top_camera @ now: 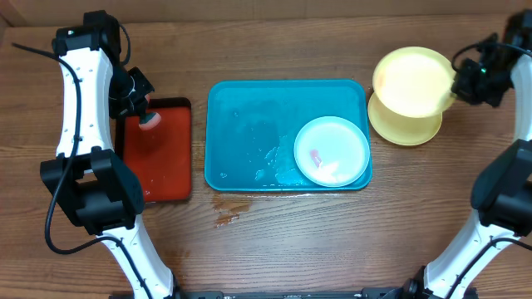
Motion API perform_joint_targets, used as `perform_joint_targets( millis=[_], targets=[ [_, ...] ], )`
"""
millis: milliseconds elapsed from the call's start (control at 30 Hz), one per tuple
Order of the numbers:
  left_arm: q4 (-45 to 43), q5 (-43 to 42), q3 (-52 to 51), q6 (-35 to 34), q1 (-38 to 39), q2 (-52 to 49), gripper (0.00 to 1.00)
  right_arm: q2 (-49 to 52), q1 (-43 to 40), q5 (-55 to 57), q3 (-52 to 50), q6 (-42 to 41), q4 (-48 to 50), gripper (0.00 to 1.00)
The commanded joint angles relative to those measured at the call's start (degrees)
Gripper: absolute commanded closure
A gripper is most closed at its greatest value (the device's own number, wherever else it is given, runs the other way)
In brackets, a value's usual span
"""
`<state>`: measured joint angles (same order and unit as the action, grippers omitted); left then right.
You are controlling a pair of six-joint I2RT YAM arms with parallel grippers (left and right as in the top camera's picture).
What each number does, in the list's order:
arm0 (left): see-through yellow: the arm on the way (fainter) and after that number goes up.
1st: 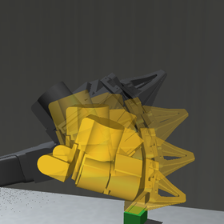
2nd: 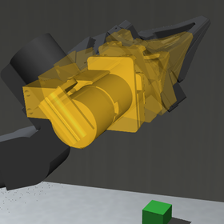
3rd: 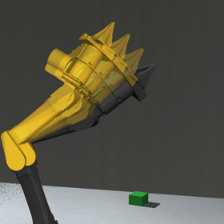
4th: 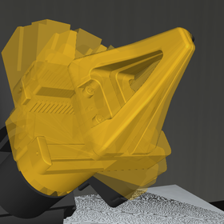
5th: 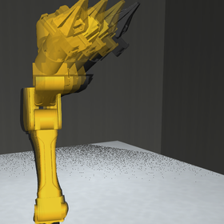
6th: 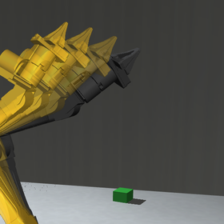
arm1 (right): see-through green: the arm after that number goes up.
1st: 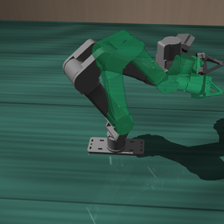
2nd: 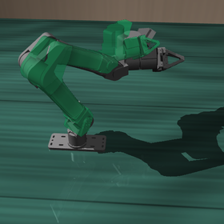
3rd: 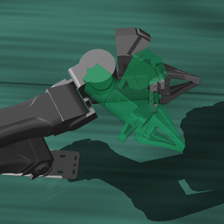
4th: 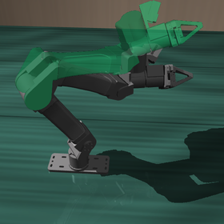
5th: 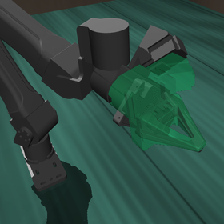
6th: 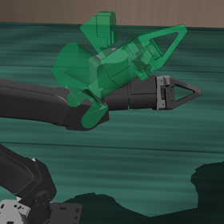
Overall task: Clean dirty plates on tray and stack at the side
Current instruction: 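Lift the scrubbed yellow plate with the right gripper toward the side stack, then move the right gripper back to the white plate in the teal tray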
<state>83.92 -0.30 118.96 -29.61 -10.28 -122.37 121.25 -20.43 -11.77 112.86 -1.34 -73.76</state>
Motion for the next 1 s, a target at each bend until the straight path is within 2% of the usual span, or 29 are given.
perform_joint_targets(
  millis=[0,167,333,367,400,433,500,567,767,867,967],
  targets=[
    [-0.2,-0.4,0.0,1.1,-0.1,0.6,0.96,-0.5,-1.6,-1.0,-3.4,-0.2,1.8,0.96],
    [-0.2,-0.4,0.0,1.1,-0.1,0.6,0.96,-0.5,-1.6,-0.5,-10.0,-0.2,7.5,0.96],
    [-0.3,-0.4,0.0,1.1,-0.1,0.6,0.96,-0.5,-0.7,-0.4,-12.4,-0.2,9.7,0.95],
    [-0.3,-0.4,0.0,1.1,-0.1,0.6,0.96,-0.5,-0.6,-0.3,-12.4,-0.2,9.7,0.91],
    [-0.3,-0.4,0.0,1.1,-0.1,0.6,0.96,-0.5,-0.6,-0.4,-12.4,-0.3,9.7,0.83],
    [-0.3,-0.4,0.0,1.1,-0.1,0.6,0.96,-0.6,-0.6,-0.6,-12.4,-0.6,9.7,0.67],
    [-0.4,-0.4,0.0,1.1,-0.1,0.6,0.96,-0.6,-0.5,-1.6,-12.4,-0.6,9.4,0.59],
    [-0.4,-0.4,0.0,1.1,-0.1,0.6,0.96,-0.6,-0.4,-3.4,-12.4,-0.5,9.1,0.57],
    [-0.7,-0.4,0.0,1.1,-0.1,0.6,0.96,-0.6,3.3,-24.3,-12.4,14.3,7.0,0.55],
    [-0.7,-0.4,0.0,1.1,-0.1,0.6,0.96,-0.6,7.8,-23.9,-12.4,19.9,5.7,0.55],
    [-0.7,-0.4,0.0,1.1,-0.1,0.6,0.96,-0.6,14.6,-17.9,-12.4,25.3,4.9,0.55]
  ],
)
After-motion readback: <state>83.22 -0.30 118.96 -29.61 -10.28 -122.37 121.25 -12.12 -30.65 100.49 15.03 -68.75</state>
